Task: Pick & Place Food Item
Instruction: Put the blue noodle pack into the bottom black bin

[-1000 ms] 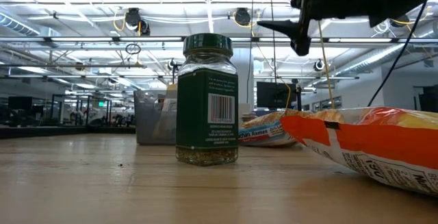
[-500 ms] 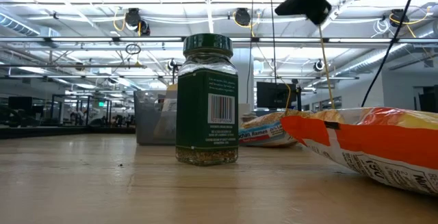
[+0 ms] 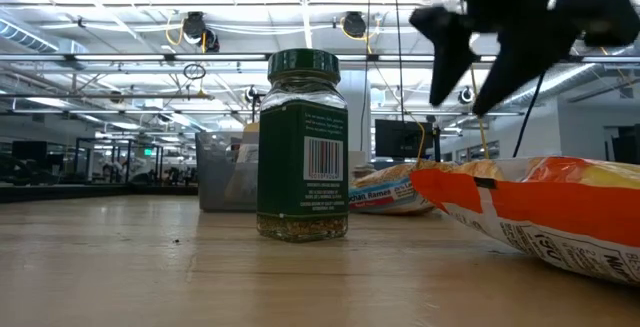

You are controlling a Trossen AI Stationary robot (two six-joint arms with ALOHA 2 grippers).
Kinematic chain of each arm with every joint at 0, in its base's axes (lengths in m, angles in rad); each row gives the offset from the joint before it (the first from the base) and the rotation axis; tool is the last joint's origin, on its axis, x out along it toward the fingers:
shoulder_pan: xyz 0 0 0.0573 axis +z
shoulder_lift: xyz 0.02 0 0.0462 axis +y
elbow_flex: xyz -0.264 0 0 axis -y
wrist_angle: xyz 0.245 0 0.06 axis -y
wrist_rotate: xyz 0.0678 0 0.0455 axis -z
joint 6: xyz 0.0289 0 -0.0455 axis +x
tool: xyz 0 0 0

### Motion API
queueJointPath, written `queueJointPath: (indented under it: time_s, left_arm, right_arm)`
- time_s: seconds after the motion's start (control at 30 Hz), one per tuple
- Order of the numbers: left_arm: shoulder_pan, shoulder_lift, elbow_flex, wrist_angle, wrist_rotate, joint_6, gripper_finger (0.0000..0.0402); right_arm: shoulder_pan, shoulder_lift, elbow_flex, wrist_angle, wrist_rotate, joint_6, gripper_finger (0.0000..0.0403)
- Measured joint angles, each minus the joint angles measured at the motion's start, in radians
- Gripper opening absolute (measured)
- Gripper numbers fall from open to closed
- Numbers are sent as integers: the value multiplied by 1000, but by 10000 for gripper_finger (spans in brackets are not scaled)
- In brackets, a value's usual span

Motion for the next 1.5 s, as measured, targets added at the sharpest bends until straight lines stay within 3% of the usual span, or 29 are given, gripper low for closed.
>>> queueJointPath:
  time_s: [0.27, 0.5, 0.67, 0.83, 1.17, 1.33, 1.5]
  left_arm:
    - [-51, 0, 0, 80, -131, -89, 186]
    - [-94, 7, 0, 145, -220, -157, 186]
    - [-118, 12, 0, 160, -280, -183, 186]
    - [-129, 27, 0, 184, -301, -201, 186]
    - [-132, 94, -1, 231, -294, -239, 186]
    - [-132, 129, -1, 262, -283, -248, 186]
    - [-132, 142, 0, 275, -269, -256, 186]
  right_arm:
    - [-9, -1, -188, 41, 2, -15, 221]
    - [-10, -1, -304, 162, 181, 0, 211]
    - [-11, -1, -337, 268, 215, -3, 206]
    - [-26, -1, -354, 358, 291, -5, 201]
    - [-102, -2, -390, 511, 315, -27, 186]
    - [-125, -2, -390, 566, 312, -28, 158]
    - [-121, -2, -390, 589, 298, -27, 93]
